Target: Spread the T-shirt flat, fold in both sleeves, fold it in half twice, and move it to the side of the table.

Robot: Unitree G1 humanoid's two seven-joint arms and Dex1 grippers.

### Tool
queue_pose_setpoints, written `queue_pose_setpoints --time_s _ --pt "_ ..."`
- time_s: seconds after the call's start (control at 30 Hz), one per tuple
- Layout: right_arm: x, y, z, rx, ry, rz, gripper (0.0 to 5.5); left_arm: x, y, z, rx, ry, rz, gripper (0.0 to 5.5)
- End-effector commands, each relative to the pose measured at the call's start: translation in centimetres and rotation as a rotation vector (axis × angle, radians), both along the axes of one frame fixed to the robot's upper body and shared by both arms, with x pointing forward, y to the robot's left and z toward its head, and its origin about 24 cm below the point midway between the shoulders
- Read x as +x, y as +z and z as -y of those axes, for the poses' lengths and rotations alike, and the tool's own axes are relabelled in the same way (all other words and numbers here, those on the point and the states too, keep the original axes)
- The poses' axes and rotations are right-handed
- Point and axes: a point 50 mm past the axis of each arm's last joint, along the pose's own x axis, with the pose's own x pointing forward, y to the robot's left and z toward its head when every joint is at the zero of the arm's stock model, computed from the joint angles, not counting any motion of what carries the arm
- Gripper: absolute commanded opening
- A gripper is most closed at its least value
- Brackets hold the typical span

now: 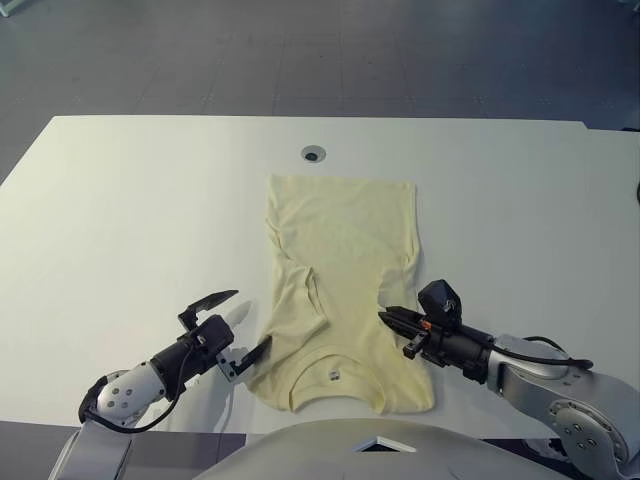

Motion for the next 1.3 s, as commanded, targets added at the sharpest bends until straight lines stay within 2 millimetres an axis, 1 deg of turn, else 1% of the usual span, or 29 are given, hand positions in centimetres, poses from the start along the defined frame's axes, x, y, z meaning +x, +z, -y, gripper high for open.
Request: queue_pose_setpoints --time_s 0.03,0.07,0.2,0.3,0.37,0.43,0.47,0.57,0.63,0.73,0.87,1.03,1.3 --pt "-0.5 2.2 0.1 0.064 0.045 0.084 1.40 -0.2 0.1 -0.1 -0.006 -0.004 -0.006 5.40" --pt "-0.7 2.8 0.1 0.100 0.059 0.099 1.48 -0.2 0.4 -0.2 -0.013 -0.002 0.005 5.40" --pt "-1.2 4.6 0.7 0.241 0.067 0.105 2.13 0.0 1.9 -0.5 -0.083 0.001 0.072 5.40" --pt "-0.8 5.5 1.7 0.259 0.036 0.129 2.62 0.2 3.3 -0.7 -0.149 -0.013 0.129 5.40" --pt "-0.2 5.9 2.9 0.185 -0.012 0.178 2.93 0.3 3.9 -0.9 -0.143 -0.043 0.173 5.40" --pt "0.4 6.0 4.0 0.040 -0.035 0.266 3.26 0.1 4.1 -1.5 -0.102 -0.080 0.201 5.40" --pt "0.6 6.0 4.6 -0.057 -0.021 0.331 3.42 0.0 4.2 -1.8 -0.081 -0.102 0.215 5.40" --pt "0.3 5.9 5.6 -0.194 0.085 0.455 3.83 -0.4 4.1 -2.8 -0.004 -0.154 0.226 5.40" --pt "-0.3 5.4 6.3 -0.285 0.180 0.484 4.13 -0.6 3.9 -3.5 0.048 -0.198 0.231 5.40" --pt "-1.5 4.0 7.3 -0.394 0.305 0.456 4.70 -0.9 3.2 -4.5 0.133 -0.274 0.225 5.40" --pt "-3.5 2.4 7.4 -0.459 0.466 0.421 5.33 -1.5 1.8 -5.0 0.208 -0.417 0.210 5.40" --pt "-4.7 1.0 7.8 -0.537 0.610 0.392 5.37 -1.6 0.4 -5.7 0.285 -0.536 0.198 5.40" --pt "-5.4 -0.5 6.9 -0.552 0.699 0.402 5.37 -1.8 -0.9 -4.8 0.218 -0.582 0.207 5.40"
